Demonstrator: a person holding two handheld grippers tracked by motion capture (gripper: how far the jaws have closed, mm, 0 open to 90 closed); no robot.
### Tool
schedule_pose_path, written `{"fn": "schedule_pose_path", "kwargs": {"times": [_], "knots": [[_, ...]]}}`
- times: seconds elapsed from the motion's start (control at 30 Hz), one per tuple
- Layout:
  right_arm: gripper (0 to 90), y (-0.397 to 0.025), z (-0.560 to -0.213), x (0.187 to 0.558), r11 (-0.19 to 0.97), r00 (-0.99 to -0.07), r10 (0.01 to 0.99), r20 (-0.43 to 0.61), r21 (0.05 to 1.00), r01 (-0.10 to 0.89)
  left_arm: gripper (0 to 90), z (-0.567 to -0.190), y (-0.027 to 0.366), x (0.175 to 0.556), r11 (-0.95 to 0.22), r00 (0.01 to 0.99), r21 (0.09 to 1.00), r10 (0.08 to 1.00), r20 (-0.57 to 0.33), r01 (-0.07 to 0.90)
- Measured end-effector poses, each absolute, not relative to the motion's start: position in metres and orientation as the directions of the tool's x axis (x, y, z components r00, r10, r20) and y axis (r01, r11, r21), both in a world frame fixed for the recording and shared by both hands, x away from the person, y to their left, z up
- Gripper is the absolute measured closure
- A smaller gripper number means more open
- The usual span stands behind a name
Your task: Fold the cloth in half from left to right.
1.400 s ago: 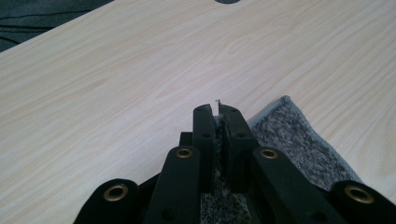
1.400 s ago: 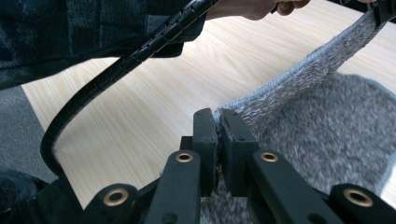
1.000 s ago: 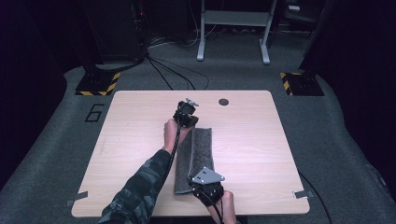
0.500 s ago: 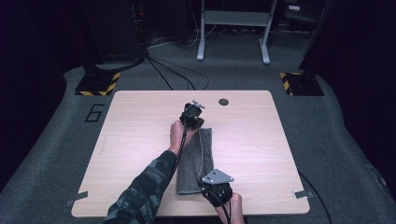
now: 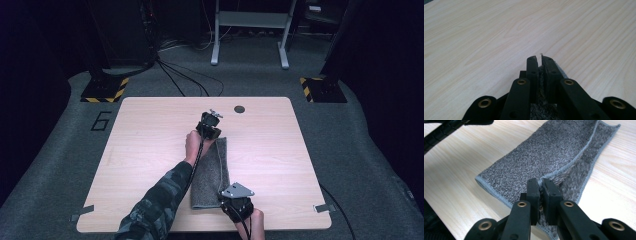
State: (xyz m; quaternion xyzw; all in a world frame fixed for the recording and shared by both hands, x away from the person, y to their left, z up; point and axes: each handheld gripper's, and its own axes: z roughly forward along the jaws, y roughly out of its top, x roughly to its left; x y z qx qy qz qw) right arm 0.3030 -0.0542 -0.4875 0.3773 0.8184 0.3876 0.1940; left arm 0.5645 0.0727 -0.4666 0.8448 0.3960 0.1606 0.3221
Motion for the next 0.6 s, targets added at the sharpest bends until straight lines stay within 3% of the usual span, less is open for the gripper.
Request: {"fn": "schedule_pose_path", "kwargs": {"times": [0.2,0.27,0.3,0.37,0.4,0.6], "knots": [[84.3,-0.058,-0.49,0.302,0.404,-0.621,0.783,-0.019,0.775,0.486,83.0,-0.466,0.068,0.565,-0.475,0.64,0.677,0.769,0.008,0.562],[82.9,-0.059,-0.491,0.302,0.413,-0.619,0.785,-0.033,0.772,0.483,65.1,-0.468,0.067,0.566,-0.47,0.645,0.68,0.764,-0.005,0.563],[81.7,-0.059,-0.492,0.302,0.411,-0.615,0.788,-0.031,0.77,0.487,65.1,-0.469,0.067,0.567,-0.459,0.64,0.681,0.768,-0.02,0.571],[76.2,-0.061,-0.494,0.301,0.413,-0.596,0.801,-0.049,0.766,0.492,49.2,-0.469,0.067,0.566,-0.443,0.64,0.681,0.767,-0.048,0.583],[70.3,-0.064,-0.495,0.3,0.407,-0.579,0.814,-0.048,0.759,0.509,36.3,-0.468,0.067,0.566,-0.434,0.638,0.687,0.768,-0.056,0.583],[57.0,-0.077,-0.493,0.297,0.39,-0.544,0.838,-0.047,0.749,0.536,23.5,-0.456,0.084,0.56,-0.419,0.642,0.697,0.763,-0.077,0.582]]}}
